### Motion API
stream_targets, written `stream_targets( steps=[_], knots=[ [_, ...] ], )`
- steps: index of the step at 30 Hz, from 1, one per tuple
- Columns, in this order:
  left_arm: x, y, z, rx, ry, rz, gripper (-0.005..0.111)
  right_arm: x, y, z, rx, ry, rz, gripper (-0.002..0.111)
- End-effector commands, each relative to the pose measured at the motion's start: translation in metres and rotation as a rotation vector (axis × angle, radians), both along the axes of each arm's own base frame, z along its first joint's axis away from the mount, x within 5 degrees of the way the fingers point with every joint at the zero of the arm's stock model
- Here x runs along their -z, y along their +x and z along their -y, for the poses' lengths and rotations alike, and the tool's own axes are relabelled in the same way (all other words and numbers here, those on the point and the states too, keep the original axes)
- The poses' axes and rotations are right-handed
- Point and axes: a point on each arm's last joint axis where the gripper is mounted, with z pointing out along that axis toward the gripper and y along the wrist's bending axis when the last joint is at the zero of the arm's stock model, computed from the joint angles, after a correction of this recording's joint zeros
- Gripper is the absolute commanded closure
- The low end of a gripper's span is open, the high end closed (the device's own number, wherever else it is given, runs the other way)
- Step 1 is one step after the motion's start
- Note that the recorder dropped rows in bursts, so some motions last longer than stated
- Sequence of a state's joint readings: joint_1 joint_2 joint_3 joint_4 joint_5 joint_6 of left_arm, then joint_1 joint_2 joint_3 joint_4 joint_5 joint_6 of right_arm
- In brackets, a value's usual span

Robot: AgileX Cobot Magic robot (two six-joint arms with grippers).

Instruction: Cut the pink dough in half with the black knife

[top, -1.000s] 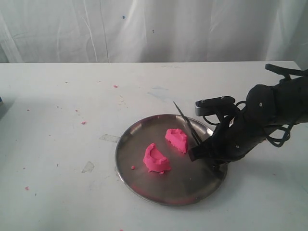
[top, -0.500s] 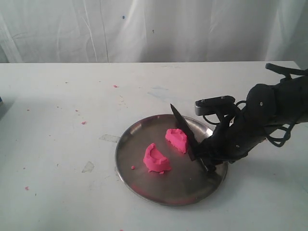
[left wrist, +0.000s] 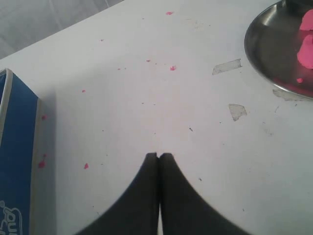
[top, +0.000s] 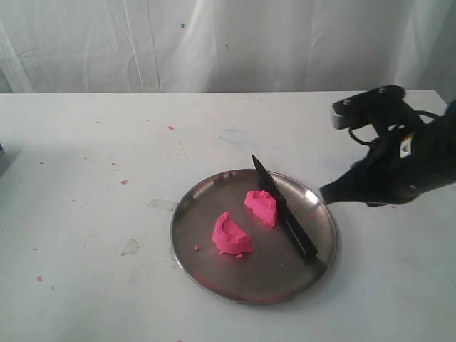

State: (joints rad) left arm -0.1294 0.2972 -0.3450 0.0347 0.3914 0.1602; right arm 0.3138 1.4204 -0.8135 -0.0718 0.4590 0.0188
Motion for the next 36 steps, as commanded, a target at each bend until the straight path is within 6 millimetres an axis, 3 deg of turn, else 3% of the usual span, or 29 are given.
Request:
stream_targets(
  steps=[1, 4, 6, 12, 16, 29, 36],
  knots=[
    [-0.002, -0.001, 0.0, 0.006, -0.004, 0.008, 0.107, 0.01, -0.013, 0.028, 0.199, 0.047, 0.037, 0.108],
    [-0.002, -0.001, 0.0, 0.006, -0.004, 0.01, 0.107, 0.007, -0.034, 0.027, 0.243, 0.176, 0.121, 0.108],
    [-0.002, -0.001, 0.0, 0.006, -0.004, 0.01, 0.107, 0.007, -0.058, 0.026, 0.218, 0.242, 0.197, 0.108],
    [-0.002, -0.001, 0.0, 0.006, -0.005, 0.011, 0.107, 0.033, -0.135, 0.042, 0.138, 0.339, 0.401, 0.108],
    [-0.002, -0.001, 0.0, 0.006, -0.005, 0.012, 0.107, 0.055, -0.169, 0.052, 0.134, 0.359, 0.453, 0.108],
    [-0.002, -0.001, 0.0, 0.006, -0.005, 0.012, 0.107, 0.008, -0.194, 0.056, 0.01, 0.512, 0.955, 0.108],
    [-0.002, -0.001, 0.0, 0.006, -0.005, 0.012, 0.107, 0.01, -0.201, 0.06, 0.04, 0.528, 0.957, 0.108]
  ],
)
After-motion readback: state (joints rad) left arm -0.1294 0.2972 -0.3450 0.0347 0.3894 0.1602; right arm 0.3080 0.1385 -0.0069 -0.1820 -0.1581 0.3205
